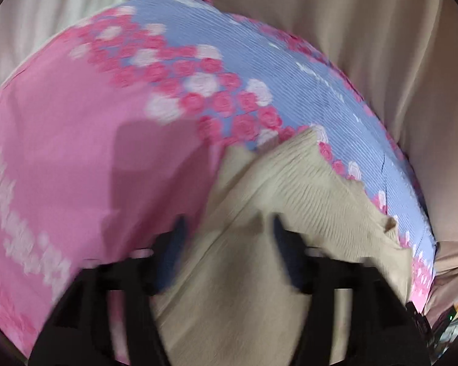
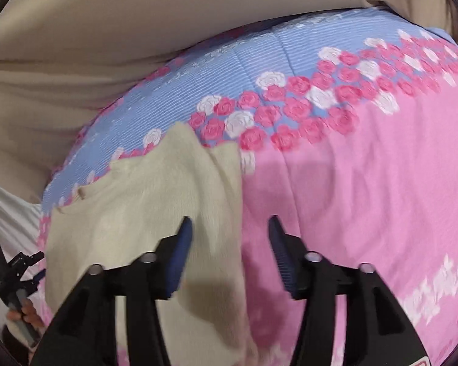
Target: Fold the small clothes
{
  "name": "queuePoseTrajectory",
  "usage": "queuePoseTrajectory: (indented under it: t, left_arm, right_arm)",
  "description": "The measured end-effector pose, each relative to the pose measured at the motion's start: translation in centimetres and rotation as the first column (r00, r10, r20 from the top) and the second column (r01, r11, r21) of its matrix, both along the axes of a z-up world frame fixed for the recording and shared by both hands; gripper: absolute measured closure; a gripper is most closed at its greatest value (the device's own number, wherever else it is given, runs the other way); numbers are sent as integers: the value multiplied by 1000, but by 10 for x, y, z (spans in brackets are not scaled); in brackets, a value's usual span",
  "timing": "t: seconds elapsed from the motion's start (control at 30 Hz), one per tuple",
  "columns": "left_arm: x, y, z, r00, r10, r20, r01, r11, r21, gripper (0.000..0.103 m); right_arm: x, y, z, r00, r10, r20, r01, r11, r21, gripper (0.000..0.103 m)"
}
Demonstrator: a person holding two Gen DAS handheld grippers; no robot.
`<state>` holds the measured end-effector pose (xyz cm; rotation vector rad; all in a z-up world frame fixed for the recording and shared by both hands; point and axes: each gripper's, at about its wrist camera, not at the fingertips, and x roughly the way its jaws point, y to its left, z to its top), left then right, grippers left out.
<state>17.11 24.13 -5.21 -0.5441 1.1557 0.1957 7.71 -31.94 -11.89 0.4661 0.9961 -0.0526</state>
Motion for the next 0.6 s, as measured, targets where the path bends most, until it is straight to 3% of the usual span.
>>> queuePoseTrajectory:
  t: [0.07, 0.17, 0.3, 0.33, 0.37, 0.43, 0.5, 0.6]
  left_arm:
    - [-33, 5, 3, 999, 32, 22, -32, 999, -19, 24]
    - [-70, 7, -7, 998, 61, -19, -62, 996, -62, 23]
    - [-88, 9, -32, 990, 117, -75, -126, 984, -129, 20]
    - [-88, 8, -39, 988, 130, -84, -143, 975, -170, 20]
    - [-88, 7, -41, 985, 149, -86, -162, 971, -175, 20]
    - [-84, 5, -39, 988, 148, -52, -156, 963, -218, 44]
    - [-78, 2, -34, 988, 137, -65, -148, 966, -213, 77]
    - [-86, 6, -8, 992, 128, -14, -128, 966, -225, 84]
  right_arm:
    - [-25, 3, -4, 999, 27, -28, -27, 1000, 2, 44]
    - [-57, 15, -17, 995, 61, -72, -58, 997, 43, 35]
    - [-69, 29, -48, 991, 59, -117, -38, 984, 174, 27]
    - [-69, 32, -47, 995, 39, -87, -23, 984, 178, 23]
    - [-67, 35, -47, 997, 40, -65, -27, 982, 187, 27]
    - [-60, 39, -47, 997, 32, -64, -18, 978, 206, 72]
    - [-58, 40, -35, 999, 18, -41, -9, 977, 211, 76]
    - [-72, 38, -2, 999, 34, 10, -35, 987, 156, 80]
